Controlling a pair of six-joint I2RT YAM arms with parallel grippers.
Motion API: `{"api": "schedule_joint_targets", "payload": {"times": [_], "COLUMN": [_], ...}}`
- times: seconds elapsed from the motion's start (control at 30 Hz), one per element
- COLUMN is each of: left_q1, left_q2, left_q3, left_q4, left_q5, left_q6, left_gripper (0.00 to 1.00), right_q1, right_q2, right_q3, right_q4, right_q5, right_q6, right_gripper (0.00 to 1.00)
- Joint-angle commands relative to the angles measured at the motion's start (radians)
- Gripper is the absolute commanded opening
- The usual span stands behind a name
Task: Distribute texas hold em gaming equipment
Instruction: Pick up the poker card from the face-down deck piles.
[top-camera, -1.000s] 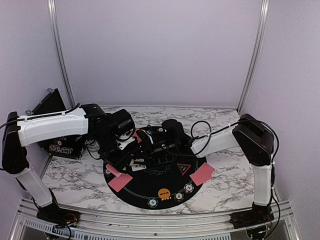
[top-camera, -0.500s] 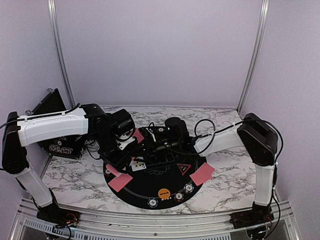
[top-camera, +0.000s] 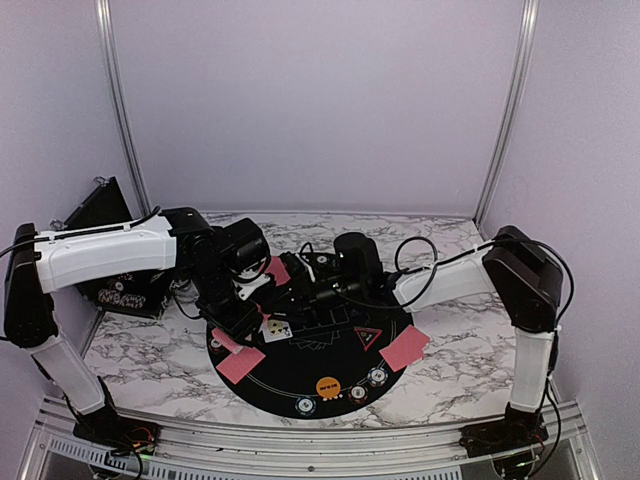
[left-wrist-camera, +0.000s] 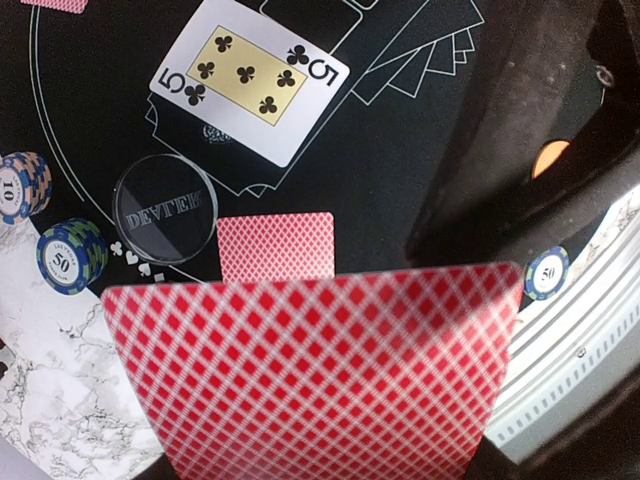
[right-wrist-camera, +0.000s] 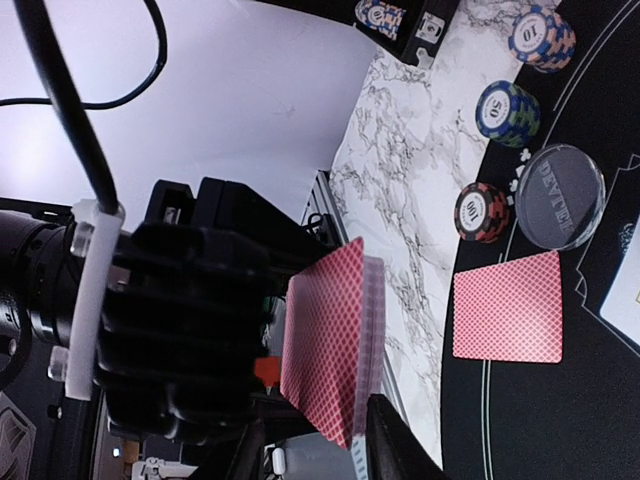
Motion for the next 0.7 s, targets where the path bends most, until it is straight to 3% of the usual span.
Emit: {"api": "schedule_joint_targets", "payload": {"times": [0.0,0.67], "left_q1": [-0.002,-0.003], "left_q2": [0.005,0.003], "left_q3": [0.024,0.024], "left_q4": [-0.020,-0.020], "left_q5": [-0.005,-0.005], "left_q6": [0.010,0.012], "left_gripper": [0.58,0.58], "right_q1": [-0.007,-0.002], "right_q2": [-0.040,-0.023], "right_q3": [0.004,-0.002], "right_q4": [-0.009,-0.003], "right_q5": [0.003,-0.002], "right_q6": [-0.016,-0.008], "right_gripper": [0.31,0.15]}}
